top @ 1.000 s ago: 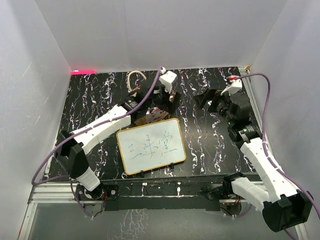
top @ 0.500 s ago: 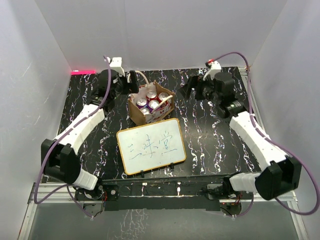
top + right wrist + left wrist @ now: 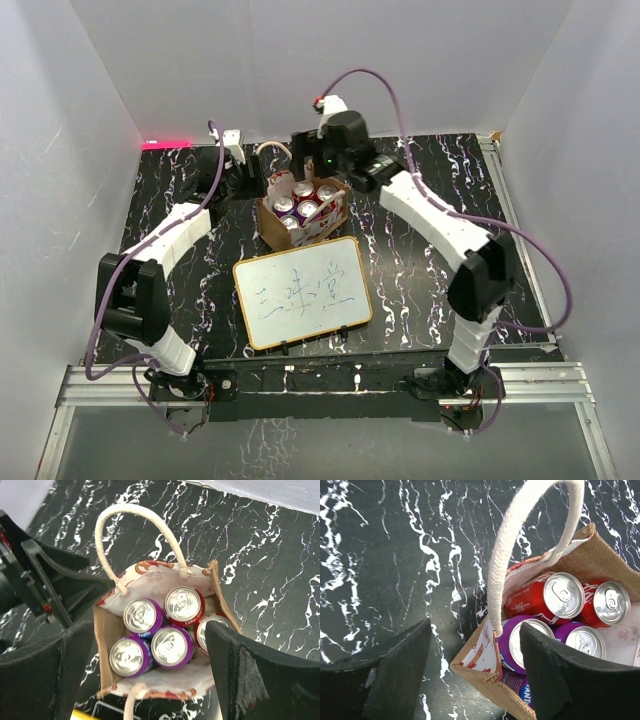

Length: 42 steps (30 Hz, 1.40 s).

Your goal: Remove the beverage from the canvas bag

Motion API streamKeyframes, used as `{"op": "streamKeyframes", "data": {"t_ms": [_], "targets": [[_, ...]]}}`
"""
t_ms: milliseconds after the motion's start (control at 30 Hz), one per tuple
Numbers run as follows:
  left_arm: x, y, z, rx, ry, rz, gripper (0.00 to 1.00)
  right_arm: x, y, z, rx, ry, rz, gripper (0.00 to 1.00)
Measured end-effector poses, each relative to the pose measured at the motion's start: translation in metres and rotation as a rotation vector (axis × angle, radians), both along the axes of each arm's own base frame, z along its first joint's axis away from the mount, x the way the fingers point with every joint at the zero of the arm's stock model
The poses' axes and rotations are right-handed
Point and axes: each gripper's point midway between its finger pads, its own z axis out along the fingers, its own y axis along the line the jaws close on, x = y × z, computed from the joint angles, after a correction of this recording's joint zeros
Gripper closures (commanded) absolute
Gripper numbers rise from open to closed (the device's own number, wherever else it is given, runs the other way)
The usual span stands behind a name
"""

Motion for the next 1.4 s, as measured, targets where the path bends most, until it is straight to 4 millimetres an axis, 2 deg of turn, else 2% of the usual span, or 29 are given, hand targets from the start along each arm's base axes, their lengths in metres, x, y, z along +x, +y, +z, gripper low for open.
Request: {"op": "streamKeyframes", "data": {"t_ms": [133,233,400,567,667,900,1167,1333,1400], "targets": [[0.0,-0.005,-0.016,-0.012,0.046,-0.021,0.45,0.012,0.026,-0.026,-0.096,0.028,-0.039,0.08],[-0.001,-0.007,-0.024,-0.015,0.072,-0.036,0.52,0.02,0.034,-0.055,-0.176,0.065,-0.082,0.09],[0.001,-0.011,-0.019,-0.037,0.084,-0.054,0.66,0.032,0.032,-0.105,-0.307,0.123,-0.172,0.14],[0.003,-0.012,-0.012,-0.065,0.081,-0.06,0.73,0.034,0.025,-0.132,-0.382,0.15,-0.215,0.16],[0.004,-0.009,-0.011,-0.086,0.086,-0.056,0.79,0.036,0.023,-0.137,-0.398,0.151,-0.228,0.19],[0.006,-0.011,-0.011,-0.146,0.11,-0.081,0.87,0.051,0.028,-0.128,-0.385,0.113,-0.262,0.27],[0.005,-0.017,-0.012,-0.171,0.122,-0.108,0.91,0.057,0.028,-0.153,-0.428,0.126,-0.276,0.36],[0.006,-0.017,-0.011,-0.178,0.125,-0.113,0.92,0.057,0.031,-0.156,-0.432,0.12,-0.276,0.36],[0.005,-0.017,-0.011,-0.181,0.125,-0.115,0.92,0.057,0.031,-0.156,-0.432,0.12,-0.276,0.33]]}}
